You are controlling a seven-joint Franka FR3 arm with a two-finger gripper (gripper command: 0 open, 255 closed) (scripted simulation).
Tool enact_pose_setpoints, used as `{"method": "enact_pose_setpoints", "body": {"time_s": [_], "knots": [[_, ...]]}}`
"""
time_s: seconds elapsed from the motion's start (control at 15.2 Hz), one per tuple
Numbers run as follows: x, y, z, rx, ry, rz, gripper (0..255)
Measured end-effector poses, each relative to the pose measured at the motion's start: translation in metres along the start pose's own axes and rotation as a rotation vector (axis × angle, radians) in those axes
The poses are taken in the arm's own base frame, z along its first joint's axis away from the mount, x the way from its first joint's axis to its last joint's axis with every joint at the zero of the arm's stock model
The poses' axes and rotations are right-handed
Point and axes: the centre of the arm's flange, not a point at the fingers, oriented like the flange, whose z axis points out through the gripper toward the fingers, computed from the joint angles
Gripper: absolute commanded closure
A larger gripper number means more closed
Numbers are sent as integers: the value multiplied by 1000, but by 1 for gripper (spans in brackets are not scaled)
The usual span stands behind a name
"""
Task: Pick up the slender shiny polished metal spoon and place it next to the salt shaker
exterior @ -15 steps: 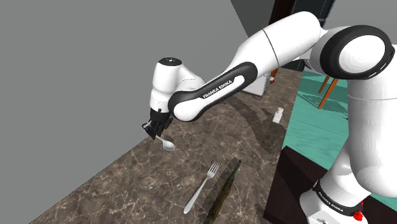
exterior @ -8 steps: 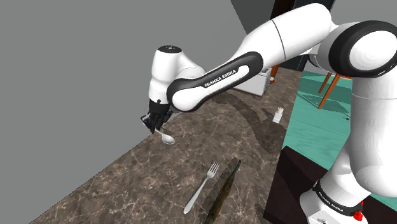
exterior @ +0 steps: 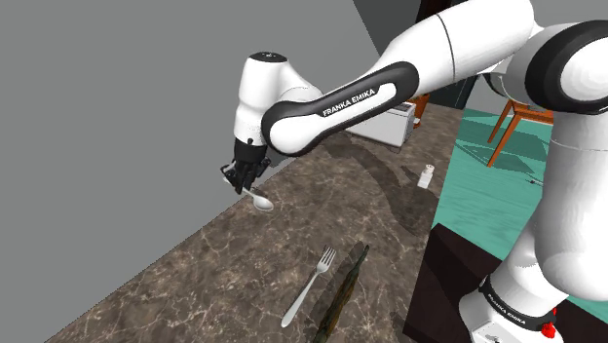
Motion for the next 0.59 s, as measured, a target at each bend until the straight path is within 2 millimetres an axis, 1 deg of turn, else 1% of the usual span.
{"method": "enact_pose_setpoints", "body": {"time_s": [0.13, 0.26, 0.46, 0.59], "knots": [[-2, 23, -8, 0, 0, 0, 255], [-7, 45, -10, 0, 0, 0, 255], [-13, 86, -15, 0, 0, 1, 255], [-18, 111, -25, 0, 0, 1, 255]]}}
